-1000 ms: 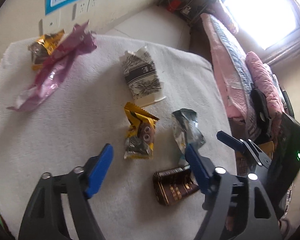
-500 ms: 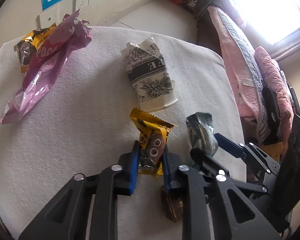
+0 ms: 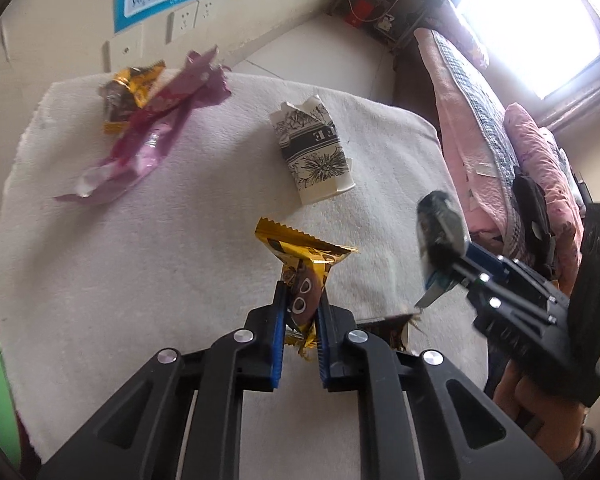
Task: Collect trash
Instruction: 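Carry the yellow and silver-blue wrappers over the red bucket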
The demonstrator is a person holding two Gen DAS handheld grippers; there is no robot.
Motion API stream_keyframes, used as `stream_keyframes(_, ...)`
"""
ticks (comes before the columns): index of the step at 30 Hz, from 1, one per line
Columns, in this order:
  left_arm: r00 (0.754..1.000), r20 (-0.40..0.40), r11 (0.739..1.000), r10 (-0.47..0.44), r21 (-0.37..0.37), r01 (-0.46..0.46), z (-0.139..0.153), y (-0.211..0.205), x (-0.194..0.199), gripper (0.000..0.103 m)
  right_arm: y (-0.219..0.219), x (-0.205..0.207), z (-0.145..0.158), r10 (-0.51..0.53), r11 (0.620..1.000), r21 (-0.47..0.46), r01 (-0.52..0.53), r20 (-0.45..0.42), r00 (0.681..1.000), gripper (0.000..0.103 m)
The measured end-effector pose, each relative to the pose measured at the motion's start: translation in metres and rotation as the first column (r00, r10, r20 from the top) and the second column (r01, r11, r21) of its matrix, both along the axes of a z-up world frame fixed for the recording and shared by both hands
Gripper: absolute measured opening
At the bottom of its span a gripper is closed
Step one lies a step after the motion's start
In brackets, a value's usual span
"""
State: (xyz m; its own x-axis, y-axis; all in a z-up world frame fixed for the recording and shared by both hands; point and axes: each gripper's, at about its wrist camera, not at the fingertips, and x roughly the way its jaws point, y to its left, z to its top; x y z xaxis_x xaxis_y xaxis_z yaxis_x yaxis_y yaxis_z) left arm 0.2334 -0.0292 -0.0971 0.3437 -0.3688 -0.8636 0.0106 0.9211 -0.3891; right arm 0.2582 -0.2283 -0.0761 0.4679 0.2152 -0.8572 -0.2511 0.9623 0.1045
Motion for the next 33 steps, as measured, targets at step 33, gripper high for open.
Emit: stream_keyframes(33,0.97,0.134,0.974,0.201,0.08,-0.212,0.065,0.15,-0.121,0.011,0.152,-0.089,0.054,0.233,0.972,0.02,-0.235,0.077,0.969,0.037)
